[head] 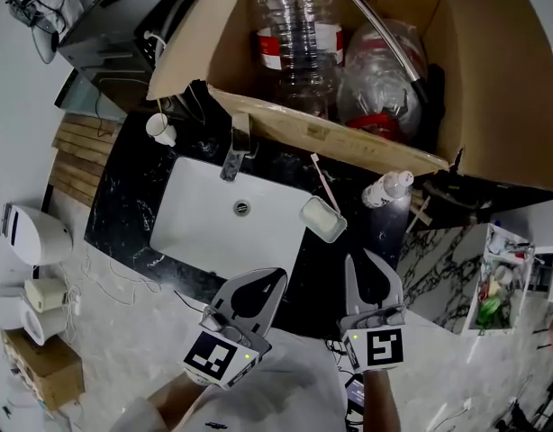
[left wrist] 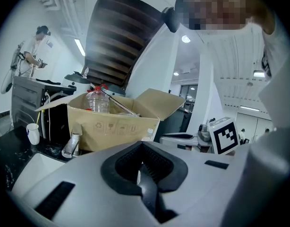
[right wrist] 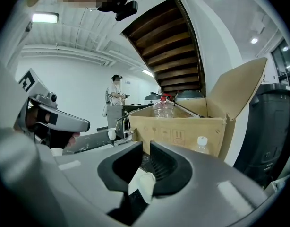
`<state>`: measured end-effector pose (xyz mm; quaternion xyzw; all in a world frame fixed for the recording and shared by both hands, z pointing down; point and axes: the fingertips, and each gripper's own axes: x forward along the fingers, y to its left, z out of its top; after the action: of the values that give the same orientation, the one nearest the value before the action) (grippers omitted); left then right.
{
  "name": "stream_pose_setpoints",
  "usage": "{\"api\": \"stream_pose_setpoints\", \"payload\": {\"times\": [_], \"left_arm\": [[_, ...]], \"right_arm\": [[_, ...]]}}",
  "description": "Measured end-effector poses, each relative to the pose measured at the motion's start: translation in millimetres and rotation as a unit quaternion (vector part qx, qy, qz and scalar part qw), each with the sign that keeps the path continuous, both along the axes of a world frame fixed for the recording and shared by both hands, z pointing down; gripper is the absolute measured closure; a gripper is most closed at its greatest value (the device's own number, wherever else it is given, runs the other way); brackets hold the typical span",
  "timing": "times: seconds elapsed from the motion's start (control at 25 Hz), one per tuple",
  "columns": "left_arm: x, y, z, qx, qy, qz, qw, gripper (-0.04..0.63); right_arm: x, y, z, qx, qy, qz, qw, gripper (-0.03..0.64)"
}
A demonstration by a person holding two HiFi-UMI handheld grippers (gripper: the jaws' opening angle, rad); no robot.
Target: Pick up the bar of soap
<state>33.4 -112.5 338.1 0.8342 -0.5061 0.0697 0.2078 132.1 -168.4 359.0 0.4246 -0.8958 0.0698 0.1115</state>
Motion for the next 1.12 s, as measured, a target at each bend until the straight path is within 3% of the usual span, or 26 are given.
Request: {"api": "stream_pose_setpoints", "payload": {"times": [0.4,0.92,1.12], "left_arm": [[-14.4,-12.3,23.6,-0.006,-0.02,-0.012,0.9997,0.595],[-13.2,-23.0,57.8,-0.037,-0.01,-0.022,0.999,0.595],[-11.6,-29.4,69.2,-0.044,-0.012,-0.021,0.9987,0.595]], "right_arm": [[-24.6,-18.0,38.4,-0.029,0.027,-0.053,0.998,0.531],[-47.7,-43.2,81.2,-0.055,0.041,-0.095,0.993,0.499],[-59.3,-46.5,104.5,-0.074,0.094,-0.131,0.984,0.463]]}}
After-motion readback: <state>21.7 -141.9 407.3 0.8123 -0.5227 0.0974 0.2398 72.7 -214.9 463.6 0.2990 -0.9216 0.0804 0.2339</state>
